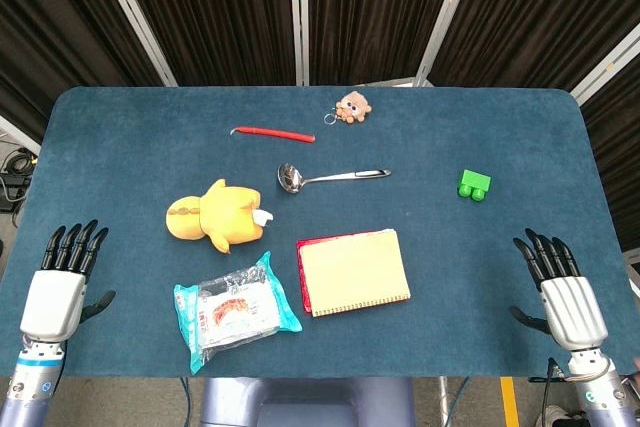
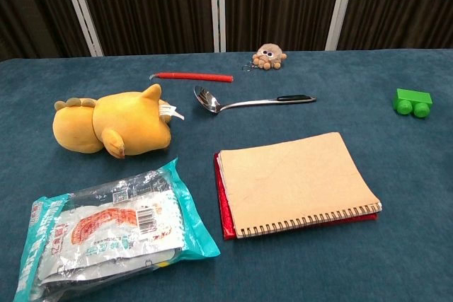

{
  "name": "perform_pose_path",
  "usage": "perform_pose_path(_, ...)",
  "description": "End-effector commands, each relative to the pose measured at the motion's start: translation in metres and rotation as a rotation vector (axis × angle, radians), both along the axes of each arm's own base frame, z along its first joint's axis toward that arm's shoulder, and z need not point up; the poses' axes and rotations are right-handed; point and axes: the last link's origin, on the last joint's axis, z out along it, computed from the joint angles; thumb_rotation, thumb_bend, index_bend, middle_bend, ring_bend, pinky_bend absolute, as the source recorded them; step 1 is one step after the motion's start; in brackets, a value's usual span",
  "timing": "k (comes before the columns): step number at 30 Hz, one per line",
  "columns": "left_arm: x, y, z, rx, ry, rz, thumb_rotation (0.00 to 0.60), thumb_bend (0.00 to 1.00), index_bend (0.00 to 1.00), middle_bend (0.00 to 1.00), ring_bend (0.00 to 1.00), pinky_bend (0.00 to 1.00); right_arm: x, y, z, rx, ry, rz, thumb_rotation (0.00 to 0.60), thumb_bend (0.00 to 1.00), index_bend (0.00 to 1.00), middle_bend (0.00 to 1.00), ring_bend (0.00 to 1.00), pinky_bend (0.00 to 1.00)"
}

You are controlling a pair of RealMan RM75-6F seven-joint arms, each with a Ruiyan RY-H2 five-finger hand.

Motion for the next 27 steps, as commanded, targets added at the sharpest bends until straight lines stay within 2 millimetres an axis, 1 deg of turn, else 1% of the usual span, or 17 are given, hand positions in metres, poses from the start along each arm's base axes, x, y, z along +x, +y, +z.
perform_pose_path(1,0.0001,-0.0001,0.0000,0.001,0.000,0.000,0.600,0.08,0.00,0.00,0.00,0.00,-0.0001,0.0002,-0.0002,0.001,0.001,0.000,0.600,0.08,0.00,0.00,0.00,0.00)
perform_pose_path(24,0.0012,0.0009,-0.0033,-0.012,0.001,-0.005,0.600,0.12,0.00,0.00,0.00,0.00,0.0002,0.0017,0.0021,-0.006,-0.005,-0.002,0.600,0.08,0.00,0.00,0.00,0.00)
perform_pose_path(26,0.0015,0.0021,-0.0041,-0.014,0.001,-0.007,0.600,0.13,0.00,0.00,0.00,0.00,0.0004,0.0016,0.0025,-0.006,-0.007,-0.001,0.600,0.08,0.00,0.00,0.00,0.00)
perform_pose_path(27,0.0016,0.0037,-0.0047,-0.015,-0.002,-0.005,0.600,0.17,0.00,0.00,0.00,0.00,0.0001,0.0015,0.0029,-0.007,-0.008,-0.003,0.600,0.08,0.00,0.00,0.00,0.00)
